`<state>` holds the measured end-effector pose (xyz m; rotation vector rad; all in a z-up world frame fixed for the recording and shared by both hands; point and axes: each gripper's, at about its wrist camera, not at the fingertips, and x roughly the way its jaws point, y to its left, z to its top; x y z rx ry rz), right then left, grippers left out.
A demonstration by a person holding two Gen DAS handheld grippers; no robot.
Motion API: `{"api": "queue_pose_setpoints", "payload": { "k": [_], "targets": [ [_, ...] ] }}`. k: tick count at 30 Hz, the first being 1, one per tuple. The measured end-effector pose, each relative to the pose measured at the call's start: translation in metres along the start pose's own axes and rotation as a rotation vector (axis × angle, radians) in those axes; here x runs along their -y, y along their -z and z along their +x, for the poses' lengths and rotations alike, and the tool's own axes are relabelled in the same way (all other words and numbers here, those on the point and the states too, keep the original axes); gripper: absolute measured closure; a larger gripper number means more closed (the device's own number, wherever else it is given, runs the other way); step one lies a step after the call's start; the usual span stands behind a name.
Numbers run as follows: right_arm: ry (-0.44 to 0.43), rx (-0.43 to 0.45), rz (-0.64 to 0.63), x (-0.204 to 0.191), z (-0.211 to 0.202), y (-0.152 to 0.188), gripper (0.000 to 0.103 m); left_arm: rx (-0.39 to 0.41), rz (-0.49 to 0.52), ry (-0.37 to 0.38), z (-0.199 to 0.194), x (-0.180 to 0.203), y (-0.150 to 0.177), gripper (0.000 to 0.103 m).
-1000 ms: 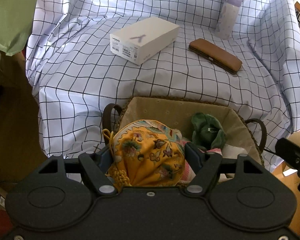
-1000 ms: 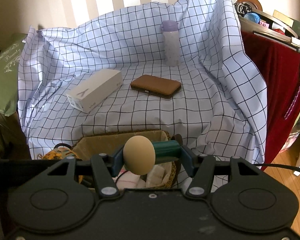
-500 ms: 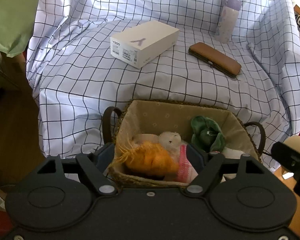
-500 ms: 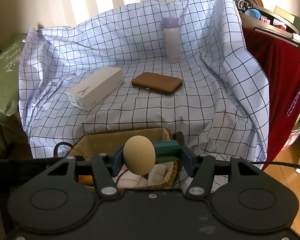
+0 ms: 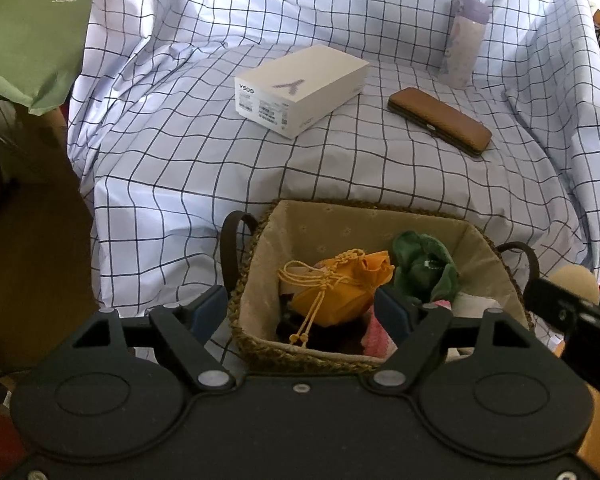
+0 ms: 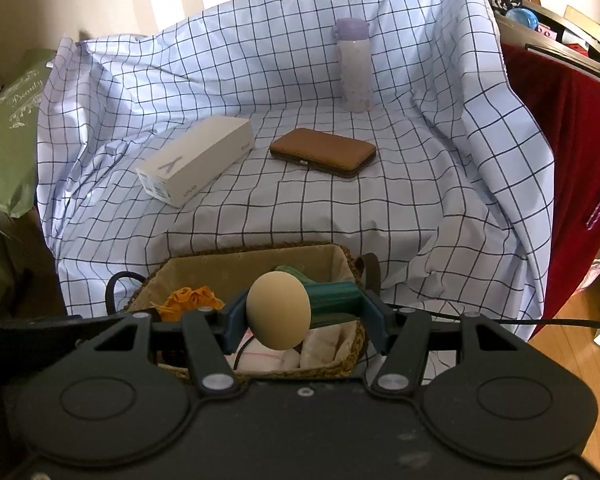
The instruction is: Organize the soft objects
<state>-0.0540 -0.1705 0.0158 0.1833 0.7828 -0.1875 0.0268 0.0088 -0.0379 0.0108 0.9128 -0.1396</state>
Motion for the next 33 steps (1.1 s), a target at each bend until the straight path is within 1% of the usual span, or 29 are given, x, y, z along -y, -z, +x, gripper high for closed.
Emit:
{"api": "queue_pose_setpoints", "payload": {
  "k": [10,18,33],
  "targets": [
    [-0.016,-0.003,-0.009,-0.005,0.007,-0.001,0.040,-0.004,0.004,-0.007,0.000,0.000,0.002,0.027],
    [-0.003,-0.013,0.006,0.000,0.005,0.001,0.039,-0.004,0.006,-0.006,-0.001,0.000,0.002,0.027],
    [0.034,-0.039,0.002,0.006,0.001,0.005,0.036,0.007,0.041,-0.015,-0.008,0.003,0.006,0.026]
  ]
}}
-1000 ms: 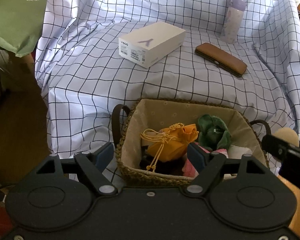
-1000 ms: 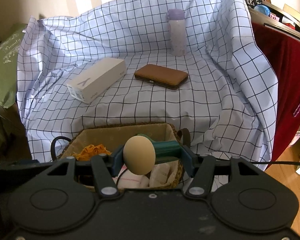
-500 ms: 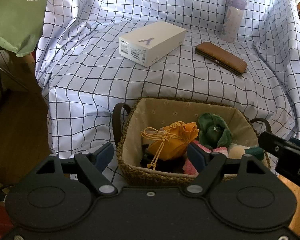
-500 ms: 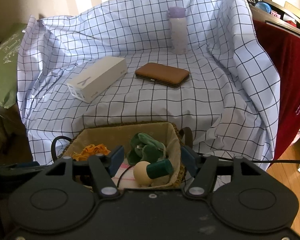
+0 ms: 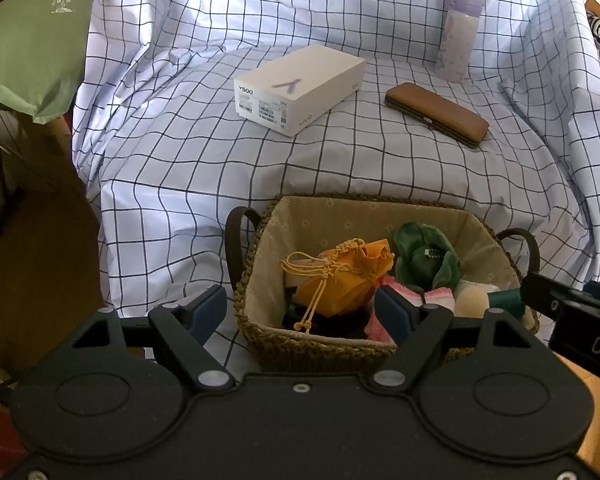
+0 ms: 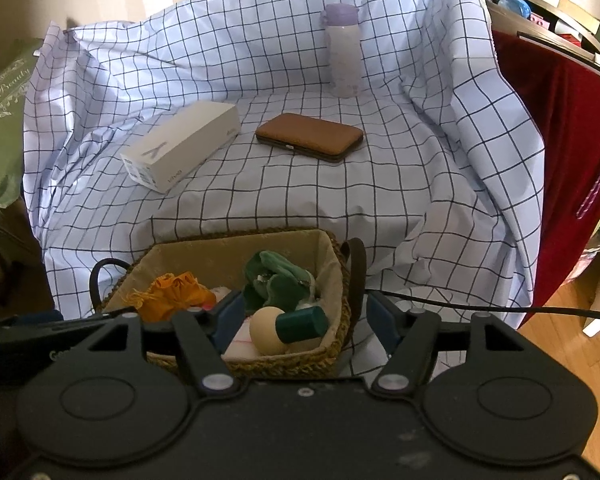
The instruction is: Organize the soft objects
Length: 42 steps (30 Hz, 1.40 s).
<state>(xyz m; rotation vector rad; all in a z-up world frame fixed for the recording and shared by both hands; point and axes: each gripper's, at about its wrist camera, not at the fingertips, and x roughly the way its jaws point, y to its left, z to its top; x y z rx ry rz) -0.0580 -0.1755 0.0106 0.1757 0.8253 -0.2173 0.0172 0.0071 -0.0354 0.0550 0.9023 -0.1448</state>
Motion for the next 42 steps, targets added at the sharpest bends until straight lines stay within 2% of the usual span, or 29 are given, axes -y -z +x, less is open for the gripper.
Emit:
{"api": "queue_pose_setpoints", "payload": {
  "k": [10,42],
  "targets": [
    [0.011,-0.004,-0.005,0.002,-0.002,0.001,0.034,0.014,0.029,-0.018,-0.005,0.004,0.002,0.025],
    [0.002,-0.014,0.016,0.009,-0.003,0.004,0.030,0.022,0.035,-0.016,-0.011,0.005,0.005,0.025]
  ]
}}
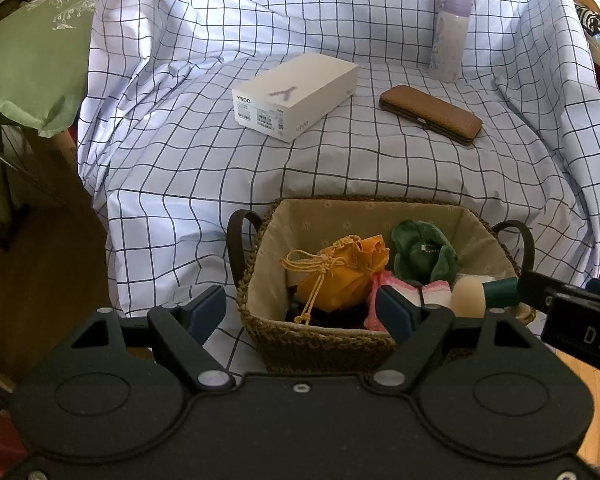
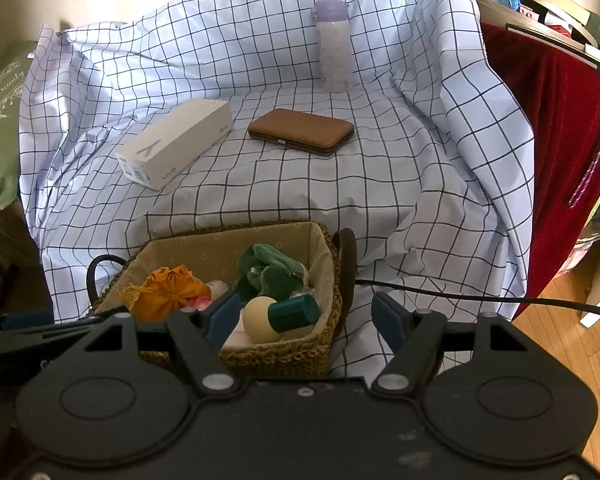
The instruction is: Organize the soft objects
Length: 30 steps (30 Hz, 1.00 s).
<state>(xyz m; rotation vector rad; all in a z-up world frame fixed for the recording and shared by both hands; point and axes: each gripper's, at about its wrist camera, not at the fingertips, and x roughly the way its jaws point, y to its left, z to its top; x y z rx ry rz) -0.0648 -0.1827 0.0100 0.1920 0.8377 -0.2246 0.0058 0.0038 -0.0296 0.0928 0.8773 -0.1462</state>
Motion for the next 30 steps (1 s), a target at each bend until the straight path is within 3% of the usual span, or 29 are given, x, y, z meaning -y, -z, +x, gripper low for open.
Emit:
{"api": "queue_pose_setpoints", "payload": {
  "k": [30],
  "targets": [
    [-0.001,-0.002,-0.002,-0.0008,0.0003,0.0018,0.029,-0.004,-0.001,0.003,0.0015,-0.0006,0.0013,0.024]
  ]
}}
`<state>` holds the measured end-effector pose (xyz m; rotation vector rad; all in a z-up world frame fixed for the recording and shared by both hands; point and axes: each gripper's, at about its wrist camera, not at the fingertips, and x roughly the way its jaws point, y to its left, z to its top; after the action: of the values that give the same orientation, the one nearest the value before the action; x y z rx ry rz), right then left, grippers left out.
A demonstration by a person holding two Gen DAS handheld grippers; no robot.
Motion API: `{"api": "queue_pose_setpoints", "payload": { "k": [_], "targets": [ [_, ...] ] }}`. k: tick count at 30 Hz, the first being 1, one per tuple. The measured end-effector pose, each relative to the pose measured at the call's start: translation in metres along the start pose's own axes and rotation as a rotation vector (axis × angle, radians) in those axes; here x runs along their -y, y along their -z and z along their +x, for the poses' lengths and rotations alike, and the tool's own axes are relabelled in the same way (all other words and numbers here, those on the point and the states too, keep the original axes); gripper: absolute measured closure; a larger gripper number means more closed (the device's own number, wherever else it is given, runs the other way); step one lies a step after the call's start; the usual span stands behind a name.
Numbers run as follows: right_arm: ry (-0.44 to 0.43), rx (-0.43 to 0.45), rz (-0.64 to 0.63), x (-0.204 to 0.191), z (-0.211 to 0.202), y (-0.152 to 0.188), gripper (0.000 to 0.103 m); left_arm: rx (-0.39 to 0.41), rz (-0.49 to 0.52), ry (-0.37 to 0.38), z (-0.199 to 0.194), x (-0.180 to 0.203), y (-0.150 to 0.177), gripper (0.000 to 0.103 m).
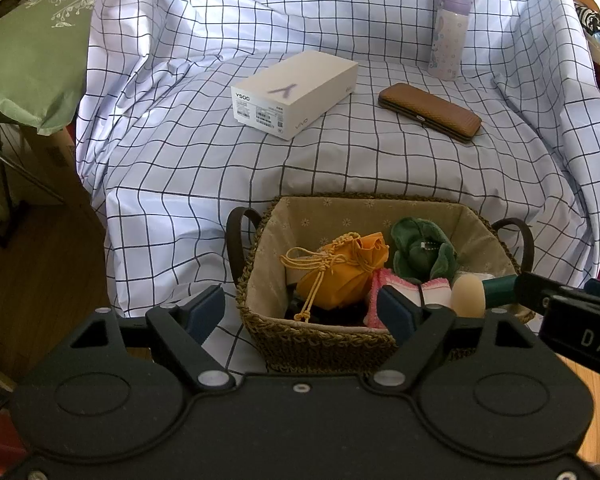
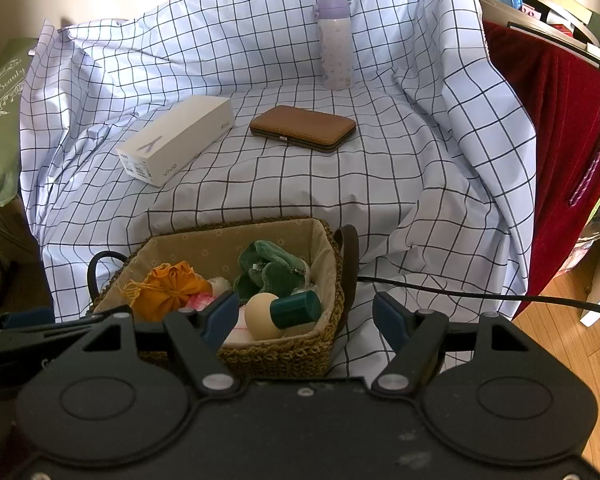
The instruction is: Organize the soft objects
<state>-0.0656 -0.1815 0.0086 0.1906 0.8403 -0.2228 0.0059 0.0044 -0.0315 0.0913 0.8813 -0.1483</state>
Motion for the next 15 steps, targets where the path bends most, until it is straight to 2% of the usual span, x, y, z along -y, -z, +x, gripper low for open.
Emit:
{"api": "queue_pose_setpoints", "payload": {
  "k": [15],
  "targets": [
    [-0.008,-0.009,-0.004,0.0002,0.0016,0.0017,0.029,-0.001,0.000,0.001,0.0002,0.0004,0.0003,0.024]
  ]
}}
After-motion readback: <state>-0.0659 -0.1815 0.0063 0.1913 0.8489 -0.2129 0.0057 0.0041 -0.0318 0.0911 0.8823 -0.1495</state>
